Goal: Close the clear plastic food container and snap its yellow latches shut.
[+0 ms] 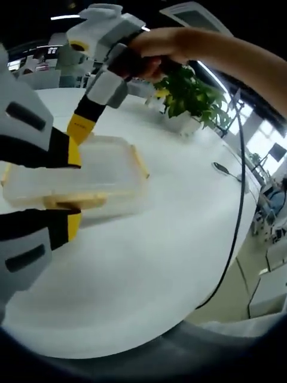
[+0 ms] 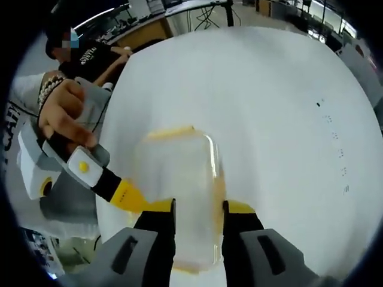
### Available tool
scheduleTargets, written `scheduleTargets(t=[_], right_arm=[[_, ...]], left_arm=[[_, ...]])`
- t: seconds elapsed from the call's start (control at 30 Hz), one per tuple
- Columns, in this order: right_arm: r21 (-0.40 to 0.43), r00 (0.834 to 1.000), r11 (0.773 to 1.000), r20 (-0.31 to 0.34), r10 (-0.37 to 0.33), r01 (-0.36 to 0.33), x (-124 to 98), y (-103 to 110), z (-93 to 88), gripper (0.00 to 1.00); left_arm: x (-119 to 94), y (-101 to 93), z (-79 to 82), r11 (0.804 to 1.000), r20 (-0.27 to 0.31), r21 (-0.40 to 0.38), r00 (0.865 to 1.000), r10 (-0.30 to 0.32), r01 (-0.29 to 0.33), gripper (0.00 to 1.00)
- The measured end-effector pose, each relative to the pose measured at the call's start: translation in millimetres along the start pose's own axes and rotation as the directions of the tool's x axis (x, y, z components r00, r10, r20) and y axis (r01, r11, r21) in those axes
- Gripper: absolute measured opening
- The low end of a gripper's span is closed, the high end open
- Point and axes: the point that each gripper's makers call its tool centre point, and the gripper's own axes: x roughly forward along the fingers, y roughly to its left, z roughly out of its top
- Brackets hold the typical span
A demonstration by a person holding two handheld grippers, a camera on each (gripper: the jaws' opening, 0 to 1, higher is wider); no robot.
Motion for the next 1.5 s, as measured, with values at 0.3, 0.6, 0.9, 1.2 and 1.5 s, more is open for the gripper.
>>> scheduleTargets(t=[0.3,0.6,0.9,1.2,1.5], right_arm=[[-0.007,0.998,0.998,-0.007,0.059,-0.059,2,4,-1.4,0.25],[-0.036,1.0,0.999,-0.015,0.017,-0.018,0,6,1.5,0.27],[-0.027,0.999,0.999,0.04,-0.024,0.026,-3,5,0.3,0.28],[-0.029,0.989,0.991,0.076,-0.126,0.128,-5,7,0.2,0.28],[-0.025,0.963,0.973,0.149,-0.224,0.23,-8,6,-0.8,0.28]], left_arm=[[-2,-1.4,0.2,1.0,0.009,-0.008,1.0,0.002,-0.002,0.2],[-2,-0.6,0.0,0.999,0.01,-0.051,1.0,0.006,-0.006,0.21],[-2,2.9,0.2,0.991,0.054,-0.137,0.998,0.015,-0.007,0.22],[-2,3.9,0.4,0.985,0.047,-0.172,0.999,0.001,0.007,0.23],[0,4.1,-0.9,0.986,0.032,-0.166,0.999,0.0,0.005,0.25]])
